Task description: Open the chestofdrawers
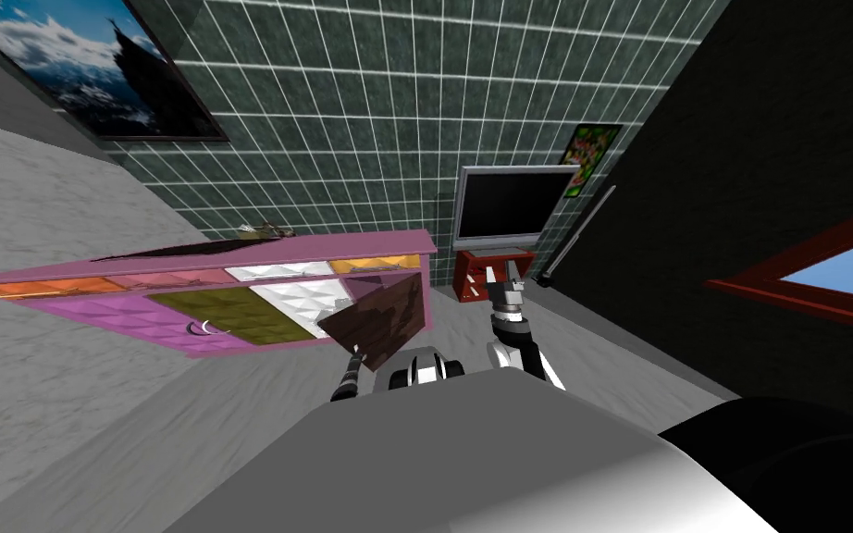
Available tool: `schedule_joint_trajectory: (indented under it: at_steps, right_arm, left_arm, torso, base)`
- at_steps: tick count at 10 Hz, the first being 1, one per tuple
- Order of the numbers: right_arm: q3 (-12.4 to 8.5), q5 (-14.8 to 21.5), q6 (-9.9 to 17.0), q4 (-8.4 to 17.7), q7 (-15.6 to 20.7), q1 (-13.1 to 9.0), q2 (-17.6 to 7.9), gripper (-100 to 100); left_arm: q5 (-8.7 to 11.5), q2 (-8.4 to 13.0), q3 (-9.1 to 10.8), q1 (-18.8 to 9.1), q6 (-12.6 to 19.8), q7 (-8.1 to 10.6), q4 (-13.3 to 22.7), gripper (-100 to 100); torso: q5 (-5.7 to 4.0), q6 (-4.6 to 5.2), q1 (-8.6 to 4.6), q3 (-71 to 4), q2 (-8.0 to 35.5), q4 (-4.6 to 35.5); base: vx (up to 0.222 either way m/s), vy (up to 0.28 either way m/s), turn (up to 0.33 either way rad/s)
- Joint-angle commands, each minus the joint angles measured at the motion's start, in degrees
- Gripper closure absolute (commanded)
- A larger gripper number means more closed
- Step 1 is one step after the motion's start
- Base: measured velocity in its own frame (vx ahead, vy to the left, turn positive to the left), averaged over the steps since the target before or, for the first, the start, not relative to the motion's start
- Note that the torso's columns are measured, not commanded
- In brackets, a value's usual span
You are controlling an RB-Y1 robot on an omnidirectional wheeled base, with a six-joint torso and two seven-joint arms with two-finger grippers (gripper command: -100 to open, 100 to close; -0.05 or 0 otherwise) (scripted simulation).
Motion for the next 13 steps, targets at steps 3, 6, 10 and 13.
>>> schedule_joint_trajectory:
  at_steps: [3,6,10,13]
  right_arm:
    - [0.0,0.0,0.0,0.0,0.0,0.0,0.0,0]
    - [0.0,0.0,0.0,0.0,0.0,0.0,0.0,0]
    - [0.0,0.0,0.0,0.0,0.0,0.0,0.0,0]
    - [0.0,0.0,0.0,0.0,0.0,0.0,0.0,0]
  left_arm:
    - [2.1,-0.3,2.92,1.4,1.1,-0.86,-1.5,100]
    - [-0.5,-0.9,3.27,0.7,1.2,-0.65,-1.2,100]
    - [-4.9,-2.1,4.83,-1.8,0.5,-0.36,1.1,100]
    - [-7.1,-2.7,5.61,-3.1,0.2,-0.22,2.3,100]
  torso:
    - [-0.06,-0.09,0.16,0.0,0.0,0.0]
    - [-0.11,-0.27,0.17,-0.1,-0.1,0.0]
    - [-0.02,-0.14,0.27,0.1,0.1,0.0]
    - [-0.06,-0.23,-0.07,-0.1,0.0,-0.1]
  base:
    - [-0.064,-0.19,0.095]
    - [0.021,-0.11,0.237]
    - [0.017,-0.091,0.27]
    - [0.02,-0.123,0.308]
